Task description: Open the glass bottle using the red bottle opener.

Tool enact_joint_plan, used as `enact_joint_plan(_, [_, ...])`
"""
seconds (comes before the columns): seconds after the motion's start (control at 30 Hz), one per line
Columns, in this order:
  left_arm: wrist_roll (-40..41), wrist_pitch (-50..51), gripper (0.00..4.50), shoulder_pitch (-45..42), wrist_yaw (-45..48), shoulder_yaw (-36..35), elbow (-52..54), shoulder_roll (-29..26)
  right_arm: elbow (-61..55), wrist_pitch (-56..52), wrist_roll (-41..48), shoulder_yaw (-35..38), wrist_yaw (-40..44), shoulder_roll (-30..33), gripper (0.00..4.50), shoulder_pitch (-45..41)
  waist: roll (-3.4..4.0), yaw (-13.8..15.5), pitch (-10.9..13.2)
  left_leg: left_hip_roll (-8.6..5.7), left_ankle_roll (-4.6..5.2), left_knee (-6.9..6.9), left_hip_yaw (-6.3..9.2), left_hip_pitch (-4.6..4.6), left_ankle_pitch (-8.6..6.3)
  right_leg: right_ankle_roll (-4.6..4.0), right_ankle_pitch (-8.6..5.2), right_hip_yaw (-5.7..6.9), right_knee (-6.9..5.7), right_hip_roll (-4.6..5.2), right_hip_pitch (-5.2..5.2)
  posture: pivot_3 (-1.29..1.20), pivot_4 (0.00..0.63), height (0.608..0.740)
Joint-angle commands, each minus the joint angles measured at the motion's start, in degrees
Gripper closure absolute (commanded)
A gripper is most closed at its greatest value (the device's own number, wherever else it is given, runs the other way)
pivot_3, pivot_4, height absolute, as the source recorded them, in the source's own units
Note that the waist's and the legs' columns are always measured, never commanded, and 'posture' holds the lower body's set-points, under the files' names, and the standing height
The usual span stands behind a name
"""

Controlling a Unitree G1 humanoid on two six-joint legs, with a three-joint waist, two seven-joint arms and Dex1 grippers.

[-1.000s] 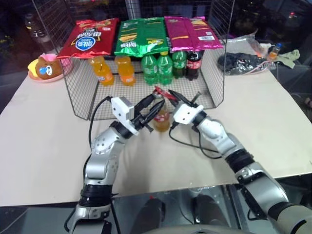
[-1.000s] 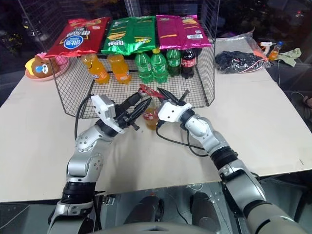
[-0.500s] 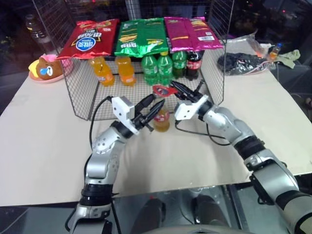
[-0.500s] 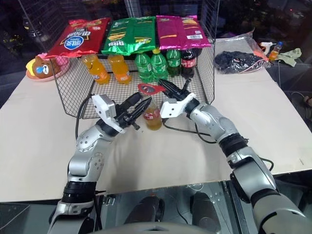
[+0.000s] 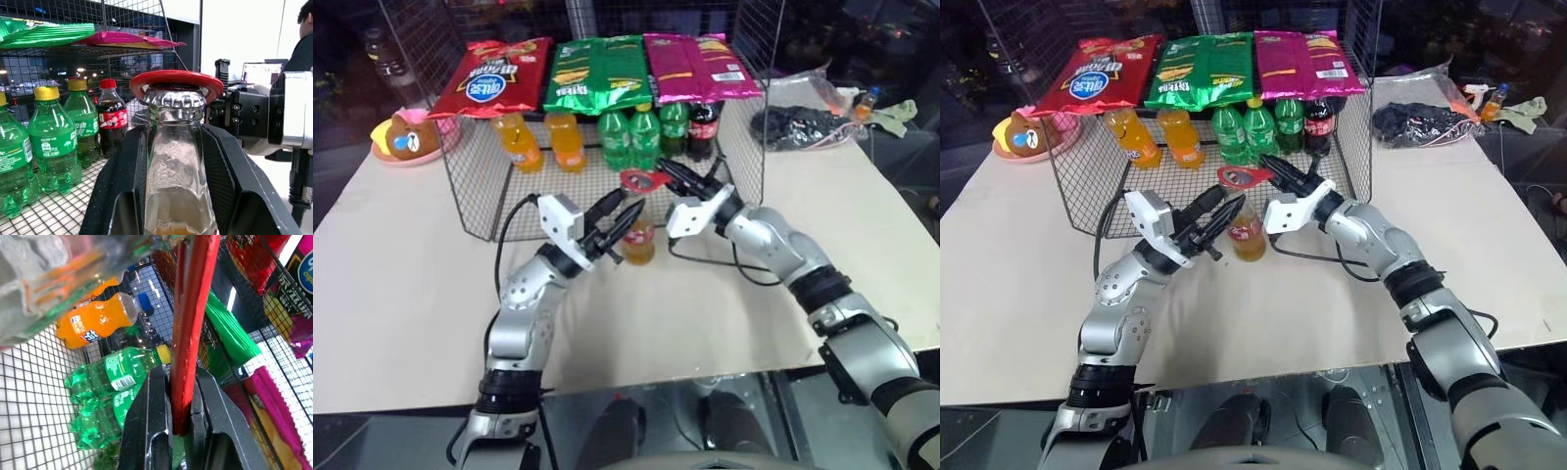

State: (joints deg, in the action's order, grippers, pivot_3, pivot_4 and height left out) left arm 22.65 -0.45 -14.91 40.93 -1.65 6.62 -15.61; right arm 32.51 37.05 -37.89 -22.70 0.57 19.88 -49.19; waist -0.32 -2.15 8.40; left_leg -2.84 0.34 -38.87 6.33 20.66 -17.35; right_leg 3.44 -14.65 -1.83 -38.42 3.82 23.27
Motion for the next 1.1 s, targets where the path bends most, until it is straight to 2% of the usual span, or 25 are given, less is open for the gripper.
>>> enact_joint_plan(0.03, [-1.94, 1.75, 3.34, 1.09, 0.33, 3.00, -3.14, 0.20, -1.38, 1.71, -1.07, -0.84, -0.16, 0.29, 4.50, -2.16, 0.00, 0.00, 0.00, 0.00, 0.00, 0.02, 0.00, 0.00, 0.00, 0.00, 0.00, 0.00, 0.01, 0.00, 0.00, 0.00, 0.150, 0.740])
enact_joint_plan(0.53, [-1.87, 1.97, 3.34, 1.61, 0.18, 3.26, -2.75, 0.14, -1.12, 1.81, 1.12, 1.06, -1.48, -0.23, 4.50, -2.51, 0.00, -0.02, 0.00, 0.04, -0.01, 0.49, 0.01, 0.01, 0.01, 0.00, 0.00, 0.02, 0.47, 0.01, 0.01, 0.00, 0.150, 0.740])
enact_joint_plan(0.97, [-1.06, 2.28, 3.34, 2.07, 1.30, 3.60, -1.67, -0.47, -5.12, -5.27, 18.05, 7.47, 5.13, -6.39, 4.50, 3.98, 0.00, 0.09, 0.00, 0.05, -0.01, 0.54, 0.04, 0.04, 0.01, 0.00, 0.00, 0.05, 0.53, 0.02, 0.02, 0.00, 0.150, 0.740])
enact_joint_plan(1.1, [-1.59, 1.87, 3.34, 2.04, 1.03, 3.58, -1.94, -0.61, -7.79, -8.06, 20.55, 8.40, 6.85, -7.61, 4.50, 6.53, 0.01, 0.09, 0.00, 0.06, 0.00, 0.55, 0.06, 0.04, 0.01, 0.00, 0.00, 0.06, 0.54, 0.02, 0.02, 0.00, 0.150, 0.740])
